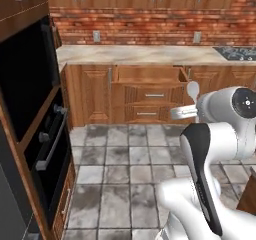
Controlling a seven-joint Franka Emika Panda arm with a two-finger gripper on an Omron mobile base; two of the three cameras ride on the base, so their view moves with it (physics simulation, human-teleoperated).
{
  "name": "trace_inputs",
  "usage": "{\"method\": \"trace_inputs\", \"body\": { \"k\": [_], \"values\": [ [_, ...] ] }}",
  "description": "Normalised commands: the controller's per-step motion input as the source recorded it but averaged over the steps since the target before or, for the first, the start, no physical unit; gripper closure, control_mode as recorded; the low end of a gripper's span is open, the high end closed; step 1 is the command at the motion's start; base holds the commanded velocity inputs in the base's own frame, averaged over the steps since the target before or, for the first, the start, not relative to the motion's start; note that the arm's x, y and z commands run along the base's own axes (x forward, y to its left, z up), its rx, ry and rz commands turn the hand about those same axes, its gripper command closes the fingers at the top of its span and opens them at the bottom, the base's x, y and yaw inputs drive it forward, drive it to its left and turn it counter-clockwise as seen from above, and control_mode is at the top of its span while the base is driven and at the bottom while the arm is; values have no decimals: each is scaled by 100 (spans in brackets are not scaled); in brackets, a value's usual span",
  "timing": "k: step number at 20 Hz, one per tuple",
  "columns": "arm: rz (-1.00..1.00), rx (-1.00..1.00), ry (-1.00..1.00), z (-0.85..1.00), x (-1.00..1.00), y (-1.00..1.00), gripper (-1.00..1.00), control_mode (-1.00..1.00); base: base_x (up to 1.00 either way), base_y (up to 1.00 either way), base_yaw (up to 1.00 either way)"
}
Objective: Pick up the metallic utensils from the counter and place them in the open drawer. Make sure not to pick up any wooden utensils.
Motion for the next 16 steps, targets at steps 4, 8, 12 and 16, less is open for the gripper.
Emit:
{"method": "trace_inputs", "body": {
  "k": [4,8,12,16],
  "values": [
    [0,0,0,0,0,0,100,100,100,-57,34],
    [0,0,0,0,0,0,100,100,100,-53,35],
    [0,0,0,0,0,0,100,100,100,-51,35],
    [0,0,0,0,0,0,100,100,100,-51,37]
  ]
}}
